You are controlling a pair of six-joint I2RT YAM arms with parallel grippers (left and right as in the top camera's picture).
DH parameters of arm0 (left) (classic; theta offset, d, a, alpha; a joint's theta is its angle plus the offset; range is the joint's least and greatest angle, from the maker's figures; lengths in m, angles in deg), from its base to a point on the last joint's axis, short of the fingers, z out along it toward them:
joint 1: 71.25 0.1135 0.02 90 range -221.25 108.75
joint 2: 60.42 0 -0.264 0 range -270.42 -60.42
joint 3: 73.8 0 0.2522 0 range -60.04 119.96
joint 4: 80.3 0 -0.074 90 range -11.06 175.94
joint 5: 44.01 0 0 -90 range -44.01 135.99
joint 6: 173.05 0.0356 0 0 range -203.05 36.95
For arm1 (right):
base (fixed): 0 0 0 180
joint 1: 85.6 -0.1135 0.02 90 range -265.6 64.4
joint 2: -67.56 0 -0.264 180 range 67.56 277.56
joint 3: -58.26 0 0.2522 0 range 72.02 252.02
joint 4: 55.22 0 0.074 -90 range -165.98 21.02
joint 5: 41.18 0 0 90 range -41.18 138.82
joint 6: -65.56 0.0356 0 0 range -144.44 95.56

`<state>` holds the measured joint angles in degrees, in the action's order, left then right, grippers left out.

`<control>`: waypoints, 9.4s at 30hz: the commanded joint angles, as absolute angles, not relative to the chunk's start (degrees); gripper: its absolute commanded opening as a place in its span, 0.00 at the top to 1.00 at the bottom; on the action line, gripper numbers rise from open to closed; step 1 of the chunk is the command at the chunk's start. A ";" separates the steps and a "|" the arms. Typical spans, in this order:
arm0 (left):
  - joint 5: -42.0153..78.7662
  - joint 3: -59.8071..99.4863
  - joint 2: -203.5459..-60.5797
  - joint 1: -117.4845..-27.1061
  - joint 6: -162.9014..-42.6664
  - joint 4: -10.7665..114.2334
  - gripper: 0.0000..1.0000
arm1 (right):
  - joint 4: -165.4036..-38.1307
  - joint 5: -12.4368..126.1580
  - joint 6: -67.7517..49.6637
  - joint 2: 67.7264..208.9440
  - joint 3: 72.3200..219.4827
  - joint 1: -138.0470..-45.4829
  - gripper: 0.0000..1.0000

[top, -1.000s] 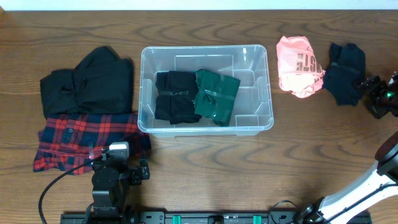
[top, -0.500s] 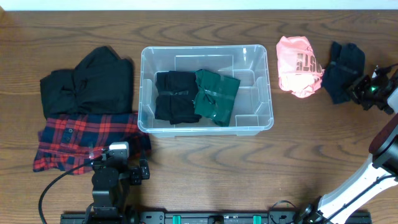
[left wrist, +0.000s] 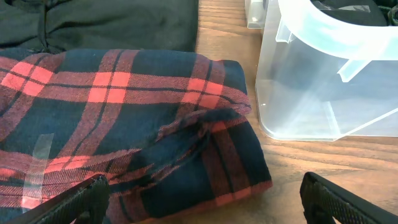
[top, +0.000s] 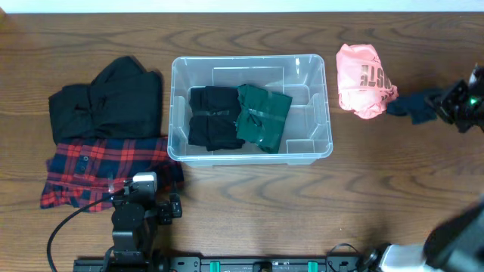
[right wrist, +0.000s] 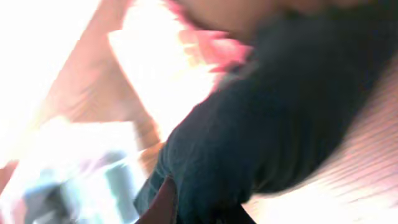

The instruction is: Pack container

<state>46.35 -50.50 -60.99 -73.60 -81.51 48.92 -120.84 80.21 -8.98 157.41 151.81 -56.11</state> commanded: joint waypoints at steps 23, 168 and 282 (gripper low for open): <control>46.61 -51.20 -60.62 -73.29 -81.13 49.14 0.02 | -102.54 75.17 11.44 159.09 147.97 -102.16 0.98; 46.61 -51.20 -60.62 -73.29 -81.16 49.14 0.02 | -92.34 68.13 9.21 172.07 148.10 -118.07 0.63; 17.46 7.51 -155.42 -7.76 -88.09 27.51 0.02 | -119.81 67.03 4.62 142.46 153.32 -64.78 0.01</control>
<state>21.50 8.01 -151.96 -7.39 -93.55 27.59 -119.77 67.01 5.01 142.50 153.30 -65.26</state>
